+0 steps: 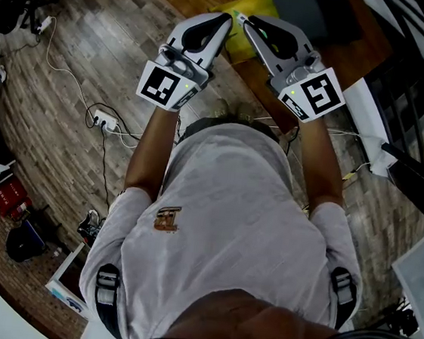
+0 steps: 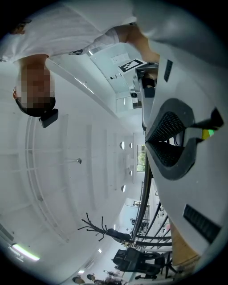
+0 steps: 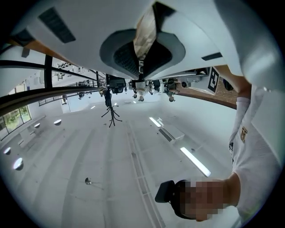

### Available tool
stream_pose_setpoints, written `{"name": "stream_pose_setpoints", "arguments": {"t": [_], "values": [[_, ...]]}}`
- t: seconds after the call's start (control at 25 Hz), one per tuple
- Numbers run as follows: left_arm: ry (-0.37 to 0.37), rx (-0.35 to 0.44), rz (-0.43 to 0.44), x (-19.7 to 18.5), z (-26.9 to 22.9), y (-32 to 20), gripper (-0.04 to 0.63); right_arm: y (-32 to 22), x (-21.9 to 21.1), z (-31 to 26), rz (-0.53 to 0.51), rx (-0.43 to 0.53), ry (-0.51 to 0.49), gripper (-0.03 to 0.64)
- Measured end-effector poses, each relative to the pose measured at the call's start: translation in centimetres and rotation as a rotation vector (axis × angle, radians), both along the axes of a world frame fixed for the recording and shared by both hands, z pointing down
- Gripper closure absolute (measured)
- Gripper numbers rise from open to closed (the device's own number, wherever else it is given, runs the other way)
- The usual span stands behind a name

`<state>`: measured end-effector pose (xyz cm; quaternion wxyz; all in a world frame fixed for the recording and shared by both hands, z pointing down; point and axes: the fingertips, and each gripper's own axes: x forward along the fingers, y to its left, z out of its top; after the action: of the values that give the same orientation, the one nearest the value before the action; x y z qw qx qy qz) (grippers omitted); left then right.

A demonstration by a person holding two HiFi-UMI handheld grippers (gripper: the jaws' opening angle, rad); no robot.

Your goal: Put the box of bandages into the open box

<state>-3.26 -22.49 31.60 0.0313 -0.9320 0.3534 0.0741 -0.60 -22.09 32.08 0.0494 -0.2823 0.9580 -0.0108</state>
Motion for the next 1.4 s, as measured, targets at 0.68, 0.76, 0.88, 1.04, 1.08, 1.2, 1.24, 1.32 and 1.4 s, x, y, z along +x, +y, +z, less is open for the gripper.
{"name": "stream_pose_setpoints", "arguments": {"t": [0.68, 0.76, 0.88, 1.04, 1.08, 1.2, 1.24, 1.32, 1.4], "values": [[0.041, 0.042, 0.035, 0.5, -2.0, 1.7, 0.577, 1.5, -0.1, -1.4, 0.034, 0.054, -0.033, 0.580], [0.049, 0.047, 0.038, 0.5, -2.1, 1.8, 0.577, 1.6, -0.1, -1.5, 0.038, 0.056, -0.033, 0.581], [0.050, 0.049, 0.040, 0.7, -2.2, 2.1, 0.577, 1.9, 0.0, -1.3, 0.041, 0.057, -0.027, 0.583], [0.049, 0.050, 0.039, 0.7, -2.0, 2.1, 0.577, 1.9, 0.0, -1.2, 0.043, 0.061, -0.024, 0.584], [0.048, 0.048, 0.039, 0.7, -1.9, 2.1, 0.577, 2.0, 0.0, -1.2, 0.043, 0.063, -0.023, 0.583], [0.045, 0.050, 0.037, 0.6, -2.1, 2.3, 0.577, 2.3, -0.1, -1.4, 0.042, 0.068, -0.018, 0.584], [0.042, 0.048, 0.034, 0.6, -2.1, 2.4, 0.577, 2.5, -0.1, -1.4, 0.041, 0.069, -0.017, 0.584], [0.041, 0.047, 0.031, 0.6, -2.1, 2.6, 0.577, 2.7, -0.2, -1.4, 0.038, 0.068, -0.016, 0.584], [0.046, 0.050, 0.034, 0.6, -2.3, 2.8, 0.577, 2.9, -0.2, -1.3, 0.036, 0.065, -0.015, 0.584]]}}
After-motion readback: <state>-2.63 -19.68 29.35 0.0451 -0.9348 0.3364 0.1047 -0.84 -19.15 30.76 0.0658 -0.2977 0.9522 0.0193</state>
